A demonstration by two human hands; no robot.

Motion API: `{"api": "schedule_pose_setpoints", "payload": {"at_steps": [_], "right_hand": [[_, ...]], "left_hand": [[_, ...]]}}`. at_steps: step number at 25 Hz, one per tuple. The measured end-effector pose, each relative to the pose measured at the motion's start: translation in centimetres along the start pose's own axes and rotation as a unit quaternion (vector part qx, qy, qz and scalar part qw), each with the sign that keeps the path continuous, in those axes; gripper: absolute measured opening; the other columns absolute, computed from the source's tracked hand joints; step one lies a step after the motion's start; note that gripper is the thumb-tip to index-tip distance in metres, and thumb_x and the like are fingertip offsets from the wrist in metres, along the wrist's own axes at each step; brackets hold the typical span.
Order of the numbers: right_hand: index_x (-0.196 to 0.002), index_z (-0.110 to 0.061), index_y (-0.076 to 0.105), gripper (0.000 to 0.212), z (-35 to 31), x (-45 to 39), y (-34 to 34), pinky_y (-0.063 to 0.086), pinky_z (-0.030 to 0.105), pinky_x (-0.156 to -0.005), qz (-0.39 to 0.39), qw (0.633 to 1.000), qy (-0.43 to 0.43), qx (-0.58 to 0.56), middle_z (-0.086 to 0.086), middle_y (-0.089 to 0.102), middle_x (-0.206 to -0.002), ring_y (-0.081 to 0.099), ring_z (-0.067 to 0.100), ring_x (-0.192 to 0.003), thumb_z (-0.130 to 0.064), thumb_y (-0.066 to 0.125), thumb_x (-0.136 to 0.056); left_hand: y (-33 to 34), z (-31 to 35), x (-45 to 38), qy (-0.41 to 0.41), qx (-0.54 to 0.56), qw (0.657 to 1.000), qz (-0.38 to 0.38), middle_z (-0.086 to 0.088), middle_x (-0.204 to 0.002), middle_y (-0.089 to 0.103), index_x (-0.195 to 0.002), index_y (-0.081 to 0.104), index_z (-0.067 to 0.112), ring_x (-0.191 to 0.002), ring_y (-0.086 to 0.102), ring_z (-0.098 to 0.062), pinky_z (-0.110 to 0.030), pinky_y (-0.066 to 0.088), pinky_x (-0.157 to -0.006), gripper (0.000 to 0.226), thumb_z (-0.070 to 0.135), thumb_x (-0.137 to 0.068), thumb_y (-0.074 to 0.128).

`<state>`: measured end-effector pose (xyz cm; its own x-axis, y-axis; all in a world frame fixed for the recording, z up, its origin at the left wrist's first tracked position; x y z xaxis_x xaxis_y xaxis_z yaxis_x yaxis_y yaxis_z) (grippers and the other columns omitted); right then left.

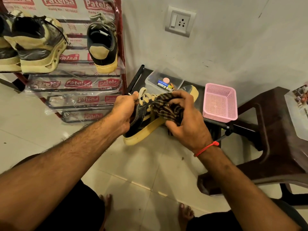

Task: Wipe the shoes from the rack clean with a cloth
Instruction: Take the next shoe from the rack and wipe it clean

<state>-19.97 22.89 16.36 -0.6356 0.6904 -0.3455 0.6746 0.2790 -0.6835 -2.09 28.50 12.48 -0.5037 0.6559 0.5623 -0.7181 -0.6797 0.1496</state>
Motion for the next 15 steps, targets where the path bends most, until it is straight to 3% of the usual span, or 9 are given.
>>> {"api": "schedule_pose_setpoints", "payload": {"at_steps": [2, 4, 6, 8, 11, 15], "right_hand": [[-0.125, -0.009, 0.06, 0.047, -0.6, -0.2, -1.5, 0.04, 0.007, -0.096, 0.056, 0.997, -0.029, 0.034, 0.006, 0.056, -0.116, 0.054, 0.013, -0.107, -0.026, 0.065, -0.081], [-0.113, -0.008, 0.07, 0.04, -0.7, -0.2, -2.3, 0.036, 0.004, -0.095, 0.081, 0.993, -0.045, 0.069, 0.008, 0.048, -0.116, 0.046, 0.011, -0.109, -0.03, 0.062, -0.081], [-0.113, -0.011, 0.07, 0.036, -0.3, -0.3, -2.8, 0.034, 0.003, -0.099, 0.078, 0.993, -0.042, 0.079, 0.011, 0.044, -0.13, 0.042, 0.011, -0.119, -0.026, 0.062, -0.081], [-0.13, -0.017, 0.061, 0.047, 0.1, -0.5, -2.2, 0.04, 0.015, -0.105, 0.025, 0.993, -0.051, 0.106, 0.006, 0.036, -0.152, 0.042, 0.018, -0.132, -0.017, 0.06, -0.083], [-0.154, -0.029, 0.034, 0.069, 0.8, 0.1, 0.3, 0.052, 0.04, -0.095, -0.073, 0.966, -0.069, 0.237, -0.008, 0.025, -0.163, 0.048, 0.028, -0.121, -0.015, 0.052, -0.089], [-0.157, -0.031, 0.024, 0.07, 1.2, 0.9, 2.4, 0.057, 0.043, -0.082, -0.061, 0.944, -0.058, 0.32, -0.008, 0.019, -0.165, 0.045, 0.034, -0.107, -0.024, 0.052, -0.093]], "left_hand": [[0.5, -0.4, 0.1, -0.004, -0.019, 1.0, -0.013, -0.005, -0.093, 0.078, -0.106, 0.071, 0.012, -0.071, 0.073, -0.017, -0.03, 0.058, -0.069, 0.023, 0.03, -0.105, 0.056], [0.8, -0.7, 0.3, -0.005, -0.026, 1.0, -0.017, -0.004, -0.088, 0.078, -0.105, 0.071, 0.013, -0.073, 0.072, -0.017, -0.032, 0.058, -0.073, 0.023, 0.03, -0.104, 0.056], [0.9, -0.8, 0.3, -0.001, -0.035, 0.999, -0.016, -0.002, -0.084, 0.076, -0.104, 0.07, 0.013, -0.075, 0.072, -0.017, -0.032, 0.056, -0.075, 0.022, 0.03, -0.104, 0.056], [0.9, -0.7, 0.1, 0.002, -0.04, 0.999, -0.014, -0.002, -0.087, 0.077, -0.102, 0.071, 0.014, -0.082, 0.073, -0.02, -0.036, 0.057, -0.082, 0.022, 0.03, -0.104, 0.056], [1.0, -0.8, 0.2, -0.004, -0.038, 0.999, -0.018, -0.004, -0.094, 0.077, -0.1, 0.071, 0.014, -0.088, 0.073, -0.022, -0.038, 0.058, -0.089, 0.023, 0.03, -0.105, 0.055], [1.0, -1.1, 0.4, -0.012, -0.023, 1.0, -0.01, -0.001, -0.084, 0.075, -0.099, 0.071, 0.014, -0.077, 0.071, -0.017, -0.033, 0.056, -0.072, 0.024, 0.029, -0.106, 0.053]]}}
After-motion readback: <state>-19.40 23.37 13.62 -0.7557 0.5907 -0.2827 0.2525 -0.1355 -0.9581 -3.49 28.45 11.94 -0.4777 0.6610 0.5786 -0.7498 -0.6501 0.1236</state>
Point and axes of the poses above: each hand's wrist, its own x-axis away from the middle knuckle, its own y-axis out of the palm, z = x × y, the point moved 6 cm from there along -x, towards the middle knuckle
